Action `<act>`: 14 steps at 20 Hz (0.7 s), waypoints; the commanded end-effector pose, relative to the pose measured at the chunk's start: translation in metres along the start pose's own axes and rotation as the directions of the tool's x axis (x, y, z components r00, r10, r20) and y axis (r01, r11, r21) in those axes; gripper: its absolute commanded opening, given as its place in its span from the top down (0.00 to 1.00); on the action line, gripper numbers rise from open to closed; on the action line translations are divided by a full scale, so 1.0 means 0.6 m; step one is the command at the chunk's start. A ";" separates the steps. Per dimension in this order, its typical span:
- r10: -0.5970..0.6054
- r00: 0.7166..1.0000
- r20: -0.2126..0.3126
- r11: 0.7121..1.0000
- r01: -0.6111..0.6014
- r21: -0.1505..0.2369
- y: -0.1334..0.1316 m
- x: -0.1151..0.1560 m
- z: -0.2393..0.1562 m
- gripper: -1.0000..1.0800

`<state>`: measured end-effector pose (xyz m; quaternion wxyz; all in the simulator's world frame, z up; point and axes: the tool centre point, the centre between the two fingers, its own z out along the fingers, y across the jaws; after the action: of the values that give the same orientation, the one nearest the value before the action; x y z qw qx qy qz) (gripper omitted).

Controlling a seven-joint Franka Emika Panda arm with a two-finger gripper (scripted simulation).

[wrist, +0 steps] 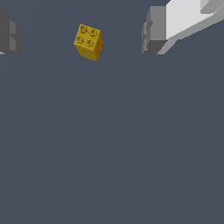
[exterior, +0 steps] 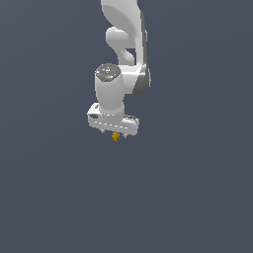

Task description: Pick up the object and move it to a goal position.

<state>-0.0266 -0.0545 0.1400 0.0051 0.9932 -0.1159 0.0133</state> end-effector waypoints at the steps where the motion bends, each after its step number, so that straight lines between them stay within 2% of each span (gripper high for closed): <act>1: 0.073 0.997 0.007 0.997 -0.073 0.003 0.008 -0.023 0.027 0.04; 7: 0.221 0.975 0.021 0.975 -0.221 0.003 0.027 -0.072 0.078 0.04; 14: 0.312 0.950 0.027 0.950 -0.312 -0.001 0.040 -0.105 0.106 0.04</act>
<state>-0.0887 -0.0637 0.0774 -0.0002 0.9648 -0.2631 0.0007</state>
